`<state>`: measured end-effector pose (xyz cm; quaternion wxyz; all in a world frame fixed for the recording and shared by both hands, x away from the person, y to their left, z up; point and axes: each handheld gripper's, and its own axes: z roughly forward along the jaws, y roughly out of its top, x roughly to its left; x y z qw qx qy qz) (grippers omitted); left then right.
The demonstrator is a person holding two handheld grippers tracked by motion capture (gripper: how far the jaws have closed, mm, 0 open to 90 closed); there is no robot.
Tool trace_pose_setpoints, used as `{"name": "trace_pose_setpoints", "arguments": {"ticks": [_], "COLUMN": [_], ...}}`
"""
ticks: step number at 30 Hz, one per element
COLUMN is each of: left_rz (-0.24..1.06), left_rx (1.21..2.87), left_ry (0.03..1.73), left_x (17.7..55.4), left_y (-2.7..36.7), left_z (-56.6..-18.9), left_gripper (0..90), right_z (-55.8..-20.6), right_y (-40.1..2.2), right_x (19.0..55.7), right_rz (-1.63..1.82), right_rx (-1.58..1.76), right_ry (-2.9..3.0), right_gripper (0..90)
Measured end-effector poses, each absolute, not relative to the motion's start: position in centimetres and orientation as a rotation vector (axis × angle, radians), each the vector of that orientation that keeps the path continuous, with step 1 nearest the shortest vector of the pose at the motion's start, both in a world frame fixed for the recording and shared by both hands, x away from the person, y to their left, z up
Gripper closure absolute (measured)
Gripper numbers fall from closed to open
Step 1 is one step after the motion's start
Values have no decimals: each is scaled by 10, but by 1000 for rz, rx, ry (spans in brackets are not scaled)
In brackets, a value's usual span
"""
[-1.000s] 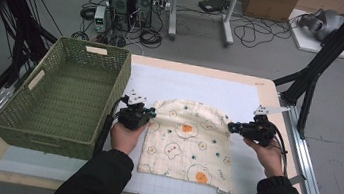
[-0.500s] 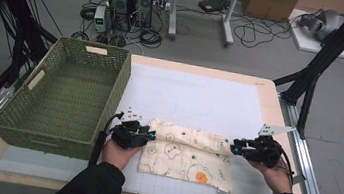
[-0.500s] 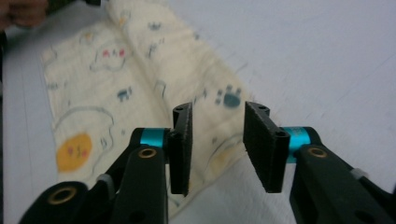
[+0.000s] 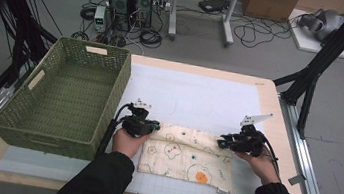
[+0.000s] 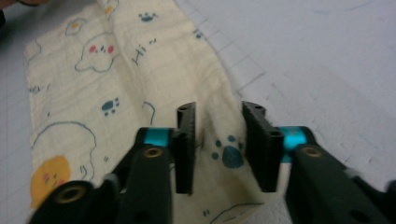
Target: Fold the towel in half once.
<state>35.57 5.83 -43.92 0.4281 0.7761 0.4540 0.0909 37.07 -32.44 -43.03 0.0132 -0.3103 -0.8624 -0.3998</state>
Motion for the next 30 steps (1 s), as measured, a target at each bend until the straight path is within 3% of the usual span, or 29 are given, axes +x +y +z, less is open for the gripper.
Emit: {"name": "trace_pose_setpoints", "arguments": {"ticks": [3,12,17,20,22,24,25,30], "left_rz": [250,268,304,277,252,245,237,281], "left_rx": [1912,1909,1884,1863,1860,1877,1879,1850], "left_ry": [1099,1039,1159,1217,1211,1196,1186,1121], "left_x": [351,335,347,356,360,360,360,349], "left_y": [59,71,69,68,66,64,64,70], "left_z": [-433,-423,-433,-440,-442,-443,-443,-431], "left_gripper": [897,896,646,600,634,815,857,877], "right_z": [-429,-410,-417,-423,-425,-427,-427,-422], "right_y": [-323,-326,-324,-324,-324,-325,-325,-326], "right_x": [369,348,352,358,361,363,363,358], "right_rz": [-1252,-1379,-1318,-1297,-1298,-1301,-1303,-1329], "right_rx": [-914,-820,-851,-873,-881,-887,-886,-864], "right_ry": [-2689,-2698,-2727,-2720,-2716,-2704,-2702,-2706], "right_gripper": [817,827,816,808,807,808,808,811]}}
